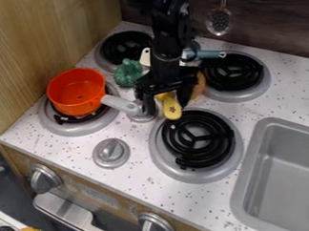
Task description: Moved the yellow spoon into the red container
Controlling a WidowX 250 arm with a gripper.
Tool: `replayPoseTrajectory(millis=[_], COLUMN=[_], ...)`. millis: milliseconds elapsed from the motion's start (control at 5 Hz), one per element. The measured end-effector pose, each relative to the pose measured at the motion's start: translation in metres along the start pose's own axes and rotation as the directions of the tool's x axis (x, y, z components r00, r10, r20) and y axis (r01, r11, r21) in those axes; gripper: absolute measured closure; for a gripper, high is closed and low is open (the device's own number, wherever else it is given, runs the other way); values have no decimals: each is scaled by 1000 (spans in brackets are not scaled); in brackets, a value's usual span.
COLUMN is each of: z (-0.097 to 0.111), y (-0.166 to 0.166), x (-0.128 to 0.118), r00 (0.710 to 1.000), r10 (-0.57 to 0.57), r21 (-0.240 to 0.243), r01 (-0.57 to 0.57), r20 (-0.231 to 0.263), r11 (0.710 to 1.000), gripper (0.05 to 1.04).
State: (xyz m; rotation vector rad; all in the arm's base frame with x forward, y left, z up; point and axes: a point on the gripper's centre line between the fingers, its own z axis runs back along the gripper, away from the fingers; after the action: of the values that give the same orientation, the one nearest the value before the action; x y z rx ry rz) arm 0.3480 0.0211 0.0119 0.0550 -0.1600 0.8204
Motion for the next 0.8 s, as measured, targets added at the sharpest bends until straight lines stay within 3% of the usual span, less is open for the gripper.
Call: replayPoseTrajectory(millis=[200,600,800], z=[-1,-3,-2], y=[-3,-2,-1], x=[-1,-1,-3], r00=[1000,1000,999], r10=[11,19,12], r21=[-8,0,2], r01=[-11,-19,-12], r20=[-8,-24,-30], r11=[1000,1000,1000], gripper=[133,646,650])
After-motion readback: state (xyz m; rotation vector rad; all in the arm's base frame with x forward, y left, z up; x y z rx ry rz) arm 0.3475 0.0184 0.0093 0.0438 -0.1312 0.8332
